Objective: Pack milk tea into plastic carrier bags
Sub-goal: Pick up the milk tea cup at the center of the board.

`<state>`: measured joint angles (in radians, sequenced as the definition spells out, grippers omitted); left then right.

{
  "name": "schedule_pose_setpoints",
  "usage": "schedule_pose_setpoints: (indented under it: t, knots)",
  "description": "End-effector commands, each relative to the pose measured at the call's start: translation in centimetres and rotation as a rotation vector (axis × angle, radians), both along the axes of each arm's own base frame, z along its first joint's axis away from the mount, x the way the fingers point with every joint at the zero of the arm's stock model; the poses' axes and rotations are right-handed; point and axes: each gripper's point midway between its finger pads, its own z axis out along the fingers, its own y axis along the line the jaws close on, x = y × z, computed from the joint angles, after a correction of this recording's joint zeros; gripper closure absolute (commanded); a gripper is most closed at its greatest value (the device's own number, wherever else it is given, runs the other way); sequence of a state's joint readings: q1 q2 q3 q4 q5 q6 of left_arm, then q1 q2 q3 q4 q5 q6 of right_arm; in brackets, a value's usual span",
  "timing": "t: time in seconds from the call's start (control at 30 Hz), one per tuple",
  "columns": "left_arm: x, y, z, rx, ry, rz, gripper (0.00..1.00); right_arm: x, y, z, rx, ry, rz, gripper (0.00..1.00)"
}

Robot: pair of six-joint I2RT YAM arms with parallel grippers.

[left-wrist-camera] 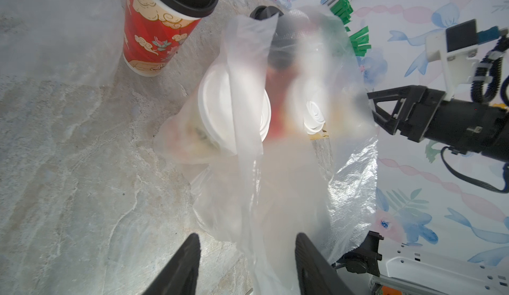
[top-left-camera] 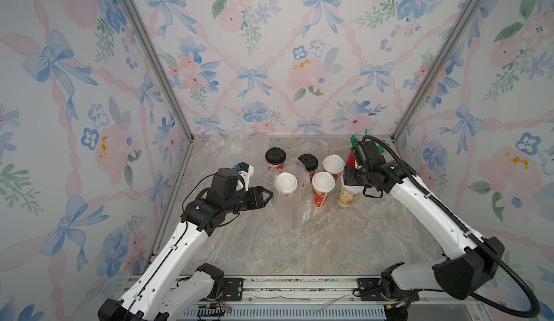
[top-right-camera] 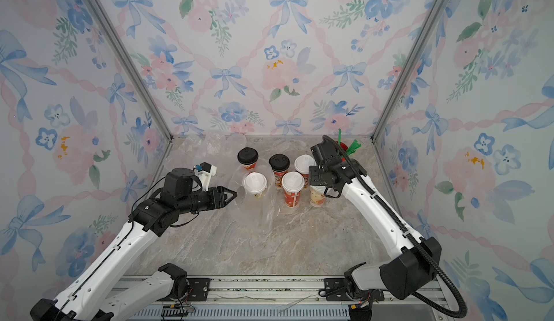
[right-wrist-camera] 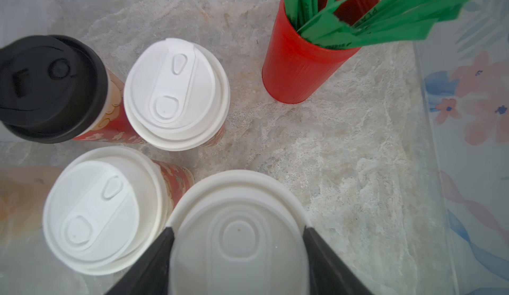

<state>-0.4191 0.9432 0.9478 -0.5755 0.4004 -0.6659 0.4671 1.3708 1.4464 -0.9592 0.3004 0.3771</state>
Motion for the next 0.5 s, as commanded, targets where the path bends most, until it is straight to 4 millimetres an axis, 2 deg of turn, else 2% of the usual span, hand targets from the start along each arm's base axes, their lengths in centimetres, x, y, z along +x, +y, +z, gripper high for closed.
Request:
schedule_pose_setpoints:
  t: [0.0, 0.23, 0.47]
  knots:
    - [-0.8, -0.2, 0.4, -0.027, 0.003, -0.022, 0.42, -1.9, -0.5, 3.5, -0.008, -0.029, 0.002, 0.31]
    - [-1.9, -0.6, -0.1, -0.039, 0.022, -0.041, 0.42, -3.6, 1.1, 9.6, 0.037, -0.083, 0.048, 0.31]
    - [-2.8, -1.0, -1.3, -0.021, 0.040, -0.050, 0.42, -5.0, 4.6, 14.1, 0.066, -0.117, 0.137, 0.32]
